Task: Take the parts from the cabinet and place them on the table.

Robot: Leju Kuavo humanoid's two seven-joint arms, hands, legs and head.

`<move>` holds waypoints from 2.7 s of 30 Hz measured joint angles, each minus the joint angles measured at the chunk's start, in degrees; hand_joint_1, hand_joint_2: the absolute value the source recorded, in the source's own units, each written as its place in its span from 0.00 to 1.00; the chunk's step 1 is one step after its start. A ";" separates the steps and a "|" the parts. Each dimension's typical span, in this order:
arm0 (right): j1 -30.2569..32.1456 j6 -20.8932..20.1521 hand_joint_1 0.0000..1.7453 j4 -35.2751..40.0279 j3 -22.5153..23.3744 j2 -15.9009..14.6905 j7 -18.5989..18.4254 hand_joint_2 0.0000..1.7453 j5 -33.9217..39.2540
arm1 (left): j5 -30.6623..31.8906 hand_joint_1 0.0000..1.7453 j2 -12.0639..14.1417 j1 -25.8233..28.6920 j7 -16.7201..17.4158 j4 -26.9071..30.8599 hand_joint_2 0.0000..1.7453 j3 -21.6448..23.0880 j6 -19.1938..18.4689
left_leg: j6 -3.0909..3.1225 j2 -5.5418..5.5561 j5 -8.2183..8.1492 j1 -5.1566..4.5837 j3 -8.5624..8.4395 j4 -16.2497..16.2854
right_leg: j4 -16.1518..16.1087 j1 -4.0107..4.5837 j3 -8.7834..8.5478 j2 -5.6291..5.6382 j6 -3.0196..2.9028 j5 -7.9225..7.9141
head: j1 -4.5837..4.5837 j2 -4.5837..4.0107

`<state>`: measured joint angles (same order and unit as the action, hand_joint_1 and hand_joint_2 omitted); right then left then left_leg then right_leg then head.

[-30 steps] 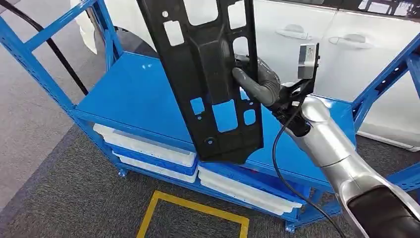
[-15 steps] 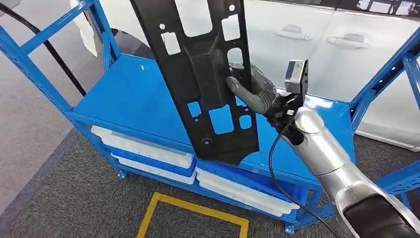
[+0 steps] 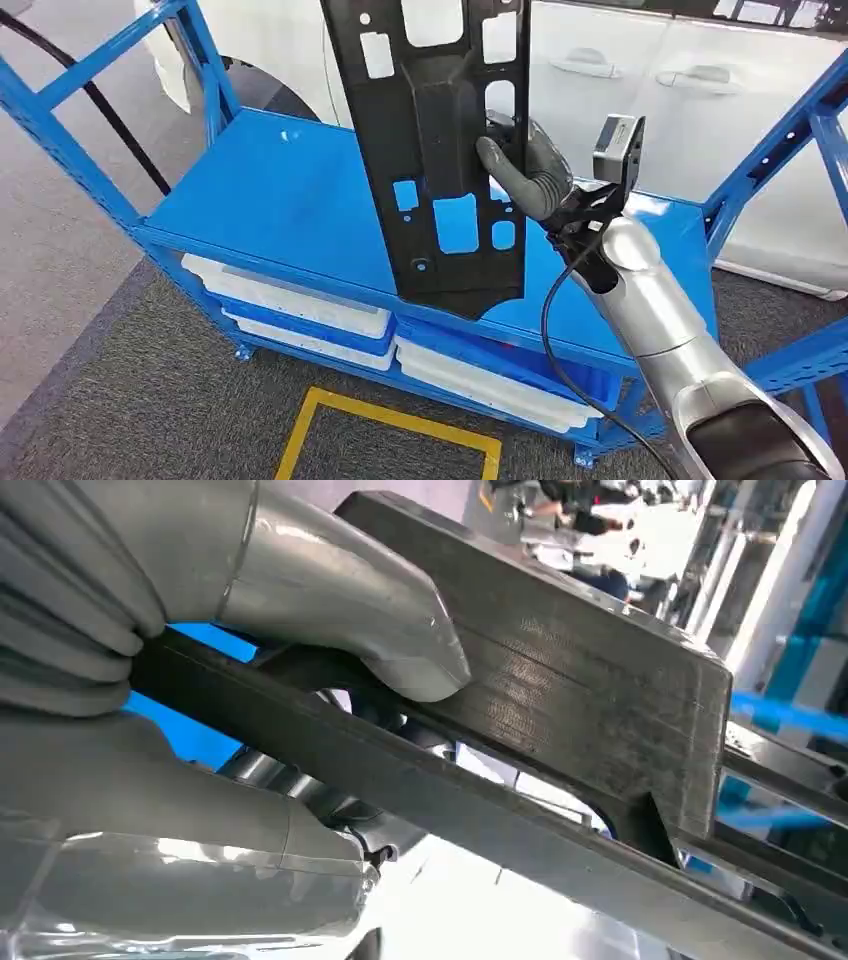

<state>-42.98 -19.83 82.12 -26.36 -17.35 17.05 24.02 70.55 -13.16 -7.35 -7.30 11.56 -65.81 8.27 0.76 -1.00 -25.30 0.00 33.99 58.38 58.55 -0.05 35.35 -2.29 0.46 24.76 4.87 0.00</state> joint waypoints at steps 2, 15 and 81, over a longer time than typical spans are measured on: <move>0.52 0.00 1.00 0.13 0.31 0.00 -0.22 1.00 0.20 | 0.09 0.00 0.00 0.04 0.09 0.00 1.00 0.02 -0.24 | -0.47 -0.86 -0.04 0.06 -0.29 -0.31 | 0.03 0.12 0.15 0.82 -0.55 -0.06 | 0.00 0.00; 0.15 -0.79 1.00 0.61 1.03 0.63 -2.19 1.00 1.77 | -0.15 0.00 0.33 0.08 0.22 0.00 1.00 0.07 -0.05 | -0.38 4.75 -0.45 0.43 -0.08 0.50 | 0.38 -0.35 0.46 6.83 -1.00 -0.42 | 0.02 0.00; -0.83 0.22 1.00 0.15 1.90 5.40 -3.10 1.00 0.55 | -1.60 0.00 0.26 0.40 1.03 0.00 1.00 -0.96 1.13 | 1.36 1.05 1.02 0.39 0.37 -0.02 | 1.80 -0.28 1.83 3.65 0.53 0.84 | 0.00 0.00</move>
<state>-43.81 -19.61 82.27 -24.46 -11.96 13.94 24.57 68.96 -12.90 -6.95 -6.27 11.56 -66.77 9.40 2.12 0.05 -24.28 0.39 34.37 58.36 60.35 -0.33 37.18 1.35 0.99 25.60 4.87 0.00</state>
